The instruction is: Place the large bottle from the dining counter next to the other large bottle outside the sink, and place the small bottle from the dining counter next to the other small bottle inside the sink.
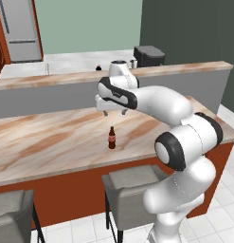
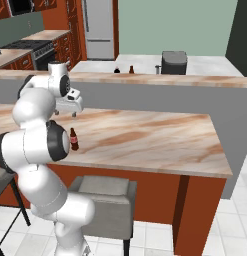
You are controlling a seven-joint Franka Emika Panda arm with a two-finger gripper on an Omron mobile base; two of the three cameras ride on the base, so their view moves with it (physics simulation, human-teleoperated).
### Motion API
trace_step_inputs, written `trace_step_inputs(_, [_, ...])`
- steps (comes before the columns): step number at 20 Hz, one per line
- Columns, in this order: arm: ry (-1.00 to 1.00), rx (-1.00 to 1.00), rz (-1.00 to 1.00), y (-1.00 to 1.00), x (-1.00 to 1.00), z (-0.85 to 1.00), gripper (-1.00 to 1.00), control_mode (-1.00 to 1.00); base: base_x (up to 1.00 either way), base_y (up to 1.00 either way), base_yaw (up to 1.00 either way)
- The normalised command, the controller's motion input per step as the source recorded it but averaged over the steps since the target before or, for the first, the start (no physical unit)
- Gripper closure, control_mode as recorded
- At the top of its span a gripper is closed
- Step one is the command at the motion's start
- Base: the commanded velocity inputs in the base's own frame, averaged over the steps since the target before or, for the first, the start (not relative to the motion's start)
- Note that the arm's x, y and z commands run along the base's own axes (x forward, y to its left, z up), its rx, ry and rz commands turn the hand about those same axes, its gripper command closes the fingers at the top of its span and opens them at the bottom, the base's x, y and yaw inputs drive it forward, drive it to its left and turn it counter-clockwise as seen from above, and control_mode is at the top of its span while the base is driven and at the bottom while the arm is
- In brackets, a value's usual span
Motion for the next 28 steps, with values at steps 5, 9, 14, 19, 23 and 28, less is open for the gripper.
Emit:
trace_step_inputs(5, [0.0, 0.0, -0.03, 0.0, 0.08, 0.0, -1.0, -1.0, 0.0, 0.0, 0.0])
trace_step_inputs(9, [0.0, 0.0, -0.04, 0.0, 0.3, 0.0, -1.0, -1.0, 0.0, 0.0, 0.0])
trace_step_inputs(14, [0.0, 0.0, -0.04, 0.0, 0.23, -0.01, -1.0, -1.0, 0.0, 0.0, 0.0])
trace_step_inputs(19, [0.0, 0.0, -0.02, 0.0, 0.14, -0.1, -1.0, -1.0, 0.0, 0.0, 0.0])
trace_step_inputs(23, [0.0, 0.0, 0.0, 0.0, -0.12, -0.14, -1.0, -1.0, 0.0, 0.0, 0.0])
trace_step_inputs(28, [0.0, 0.0, 0.0, 0.0, -0.32, -0.01, -1.0, -1.0, 0.0, 0.0, 0.0])
